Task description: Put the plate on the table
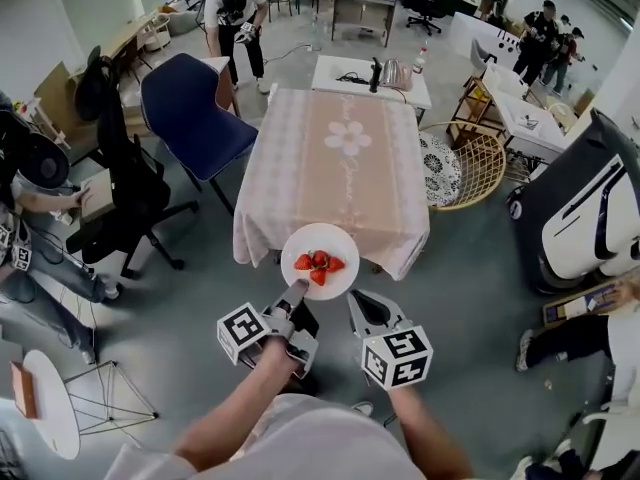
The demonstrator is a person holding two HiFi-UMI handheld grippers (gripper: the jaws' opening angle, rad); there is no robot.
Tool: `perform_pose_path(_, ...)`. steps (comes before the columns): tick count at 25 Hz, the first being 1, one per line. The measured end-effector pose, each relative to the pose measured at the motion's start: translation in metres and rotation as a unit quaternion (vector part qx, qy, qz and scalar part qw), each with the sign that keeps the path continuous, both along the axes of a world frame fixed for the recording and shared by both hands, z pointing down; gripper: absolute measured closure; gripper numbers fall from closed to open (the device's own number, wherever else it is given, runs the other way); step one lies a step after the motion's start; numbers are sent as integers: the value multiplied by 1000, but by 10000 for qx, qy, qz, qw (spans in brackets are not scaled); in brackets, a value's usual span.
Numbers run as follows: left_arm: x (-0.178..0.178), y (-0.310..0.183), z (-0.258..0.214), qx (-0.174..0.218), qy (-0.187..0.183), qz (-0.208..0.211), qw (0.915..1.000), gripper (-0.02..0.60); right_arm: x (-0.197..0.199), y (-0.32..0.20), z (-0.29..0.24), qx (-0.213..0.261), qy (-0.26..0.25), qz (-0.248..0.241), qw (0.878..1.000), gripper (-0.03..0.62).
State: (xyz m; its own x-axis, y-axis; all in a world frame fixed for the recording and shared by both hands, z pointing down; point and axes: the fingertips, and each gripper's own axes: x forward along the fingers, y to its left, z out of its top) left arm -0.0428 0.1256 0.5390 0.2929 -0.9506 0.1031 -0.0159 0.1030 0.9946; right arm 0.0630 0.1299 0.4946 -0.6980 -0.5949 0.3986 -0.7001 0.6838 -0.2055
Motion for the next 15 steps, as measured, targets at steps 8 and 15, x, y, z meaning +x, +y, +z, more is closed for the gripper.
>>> perform_pose_path(8, -41, -18, 3, -34, 168, 137, 9998, 568, -42, -17, 5, -127, 101, 151, 9998, 589)
perform_pose_path(15, -73, -27, 5, -77, 173, 102, 9998, 568, -71, -29, 3, -87, 62, 151, 9998, 589)
